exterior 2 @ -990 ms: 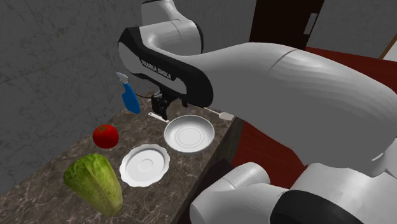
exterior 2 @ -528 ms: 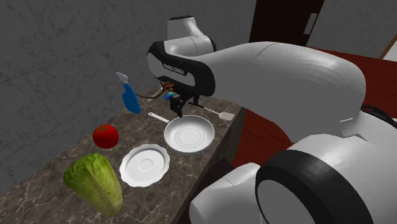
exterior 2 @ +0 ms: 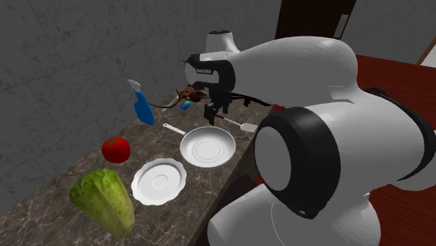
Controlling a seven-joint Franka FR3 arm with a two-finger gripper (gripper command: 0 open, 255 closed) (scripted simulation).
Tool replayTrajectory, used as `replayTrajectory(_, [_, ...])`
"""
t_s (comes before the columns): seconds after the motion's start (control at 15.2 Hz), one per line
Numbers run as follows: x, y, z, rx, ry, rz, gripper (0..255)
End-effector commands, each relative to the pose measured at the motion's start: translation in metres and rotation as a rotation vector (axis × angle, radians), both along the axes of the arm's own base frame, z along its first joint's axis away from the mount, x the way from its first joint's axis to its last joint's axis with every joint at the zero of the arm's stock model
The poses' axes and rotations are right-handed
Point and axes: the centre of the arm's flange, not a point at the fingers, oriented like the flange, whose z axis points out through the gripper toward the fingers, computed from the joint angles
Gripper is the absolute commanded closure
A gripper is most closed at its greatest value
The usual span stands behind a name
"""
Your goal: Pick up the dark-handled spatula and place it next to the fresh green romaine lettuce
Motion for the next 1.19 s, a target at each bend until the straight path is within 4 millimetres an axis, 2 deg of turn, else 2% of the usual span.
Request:
replayTrajectory(0.0, [0.011, -0.021, -0.015, 0.002, -0.008, 0.017, 0])
replayTrajectory(0.86, [0.083, -0.151, -0.100, 0.022, -0.051, 0.121, 0])
replayTrajectory(1.12, [0.084, -0.150, -0.121, 0.022, -0.051, 0.121, 0])
